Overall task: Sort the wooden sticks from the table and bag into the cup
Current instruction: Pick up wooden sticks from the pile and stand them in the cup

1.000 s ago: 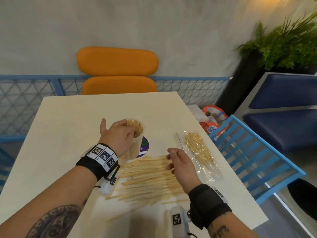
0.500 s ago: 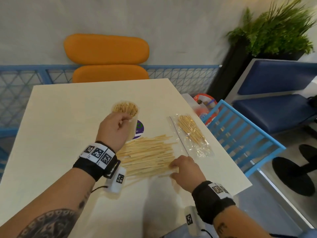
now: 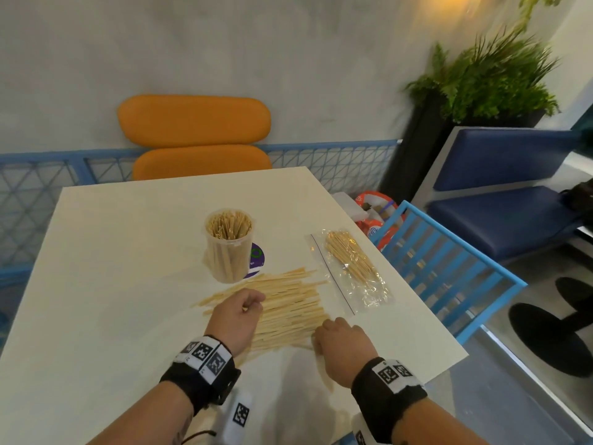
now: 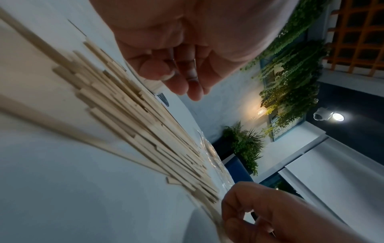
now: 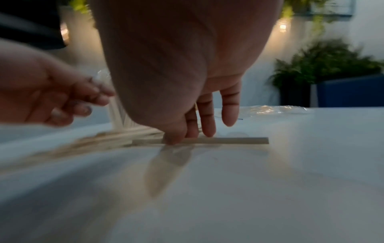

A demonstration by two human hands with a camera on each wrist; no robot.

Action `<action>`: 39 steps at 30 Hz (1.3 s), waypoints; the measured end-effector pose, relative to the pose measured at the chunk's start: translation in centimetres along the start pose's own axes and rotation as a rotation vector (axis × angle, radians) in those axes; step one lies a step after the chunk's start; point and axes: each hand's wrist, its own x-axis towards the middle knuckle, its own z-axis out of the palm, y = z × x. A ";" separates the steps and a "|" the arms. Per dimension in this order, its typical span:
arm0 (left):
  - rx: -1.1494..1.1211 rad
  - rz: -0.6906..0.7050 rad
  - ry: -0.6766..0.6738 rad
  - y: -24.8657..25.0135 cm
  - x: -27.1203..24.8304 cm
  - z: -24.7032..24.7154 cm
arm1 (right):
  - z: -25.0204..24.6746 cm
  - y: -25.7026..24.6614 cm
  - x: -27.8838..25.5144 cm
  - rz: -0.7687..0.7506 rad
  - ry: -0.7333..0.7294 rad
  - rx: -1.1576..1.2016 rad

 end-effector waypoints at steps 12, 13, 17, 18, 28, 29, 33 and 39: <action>-0.544 -0.263 -0.209 2.4 -0.8 1.8 | -4.3 -4.2 4.7 0.051 0.172 0.694; -0.577 -0.289 -0.172 2.4 -0.7 1.6 | -4.4 -4.3 5.0 0.041 0.183 0.695; -0.666 -0.344 -0.011 1.2 0.0 0.1 | -4.1 -3.9 5.3 0.005 0.178 0.624; -0.682 -0.357 0.030 0.8 0.2 -0.4 | -3.8 -3.8 5.3 -0.024 0.140 0.528; -0.788 -0.428 0.197 -1.6 -0.7 -3.3 | -1.6 -4.8 6.1 -0.187 0.042 0.051; -0.793 -0.433 0.206 -1.7 -0.8 -3.6 | -1.5 -4.8 6.2 -0.188 0.048 0.059; -0.799 -0.422 0.234 -2.0 -1.0 -4.2 | -1.5 -4.5 6.6 -0.113 0.042 0.157; -0.779 -0.387 0.169 -0.5 -0.4 -2.9 | -4.5 -3.4 6.5 0.036 0.165 0.579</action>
